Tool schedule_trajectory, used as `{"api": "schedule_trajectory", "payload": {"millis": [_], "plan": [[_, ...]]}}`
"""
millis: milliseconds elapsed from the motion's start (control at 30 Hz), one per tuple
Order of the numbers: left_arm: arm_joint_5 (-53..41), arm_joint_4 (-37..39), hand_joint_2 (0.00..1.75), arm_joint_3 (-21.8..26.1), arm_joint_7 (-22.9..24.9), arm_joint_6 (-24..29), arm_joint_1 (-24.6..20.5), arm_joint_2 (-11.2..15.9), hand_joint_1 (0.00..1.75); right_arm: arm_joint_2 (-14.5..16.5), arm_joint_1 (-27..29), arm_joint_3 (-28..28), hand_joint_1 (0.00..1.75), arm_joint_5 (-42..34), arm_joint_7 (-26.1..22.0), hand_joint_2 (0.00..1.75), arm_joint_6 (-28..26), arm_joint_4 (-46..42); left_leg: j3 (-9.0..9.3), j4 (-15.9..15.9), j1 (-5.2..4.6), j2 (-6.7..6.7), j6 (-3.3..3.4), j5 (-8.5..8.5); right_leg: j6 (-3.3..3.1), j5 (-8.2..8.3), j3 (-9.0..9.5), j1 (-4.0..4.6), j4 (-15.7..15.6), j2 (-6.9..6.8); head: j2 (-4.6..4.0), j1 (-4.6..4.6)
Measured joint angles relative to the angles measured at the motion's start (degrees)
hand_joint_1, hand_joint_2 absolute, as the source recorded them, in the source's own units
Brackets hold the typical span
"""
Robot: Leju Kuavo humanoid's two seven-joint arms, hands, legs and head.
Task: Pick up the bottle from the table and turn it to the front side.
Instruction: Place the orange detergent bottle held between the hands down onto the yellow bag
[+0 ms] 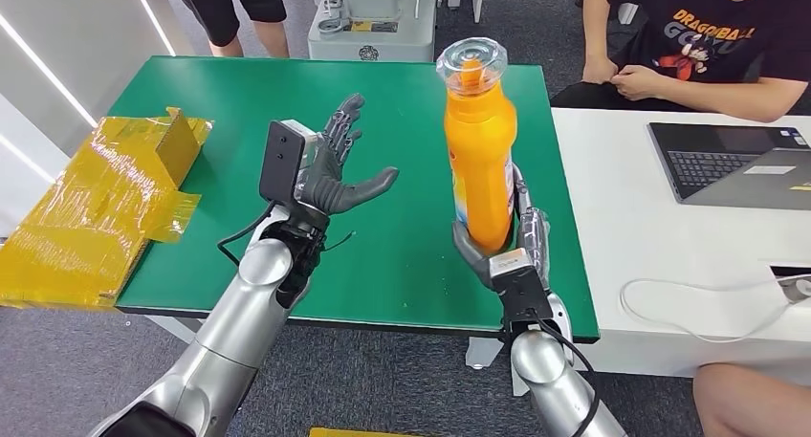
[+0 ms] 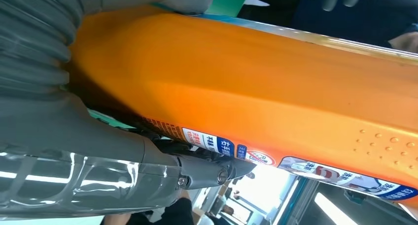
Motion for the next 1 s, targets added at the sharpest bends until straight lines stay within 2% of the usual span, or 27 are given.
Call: {"api": "schedule_trajectory", "payload": {"millis": [233,400,500,1000], "plan": [[-1.8,-0.1,1.75,2.7,0.7,-0.7,1.1,0.0,0.00,1.6,1.2,0.2,1.75,0.4,1.6,1.75,1.4,-2.3,0.01,0.0,0.00,0.00,0.00,0.00,-0.01,-0.01,0.00,0.01,0.0,0.00,0.00,0.00],[2.6,-1.7,1.75,3.7,3.9,-7.2,2.6,-0.1,0.00,1.8,1.4,0.2,1.75,0.6,1.4,1.75,2.9,-2.4,0.00,0.0,0.00,0.00,0.00,0.00,-0.01,-0.01,0.00,0.00,0.0,0.00,0.00,0.00],[3.9,-3.3,1.75,3.8,4.6,-9.2,3.5,-0.1,0.00,1.8,1.5,0.1,1.75,0.8,1.2,1.75,3.3,-2.4,0.00,0.0,-0.01,0.00,0.00,0.00,0.00,-0.01,0.00,-0.01,0.0,0.00,0.00,0.01],[4.1,-5.7,1.75,3.8,5.6,-10.8,4.2,0.0,0.00,1.7,3.4,-0.9,1.75,2.8,1.5,1.75,3.7,-2.9,0.02,0.0,0.00,0.01,0.00,0.00,-0.01,-0.01,0.00,0.00,0.0,0.01,0.00,0.00]]}}
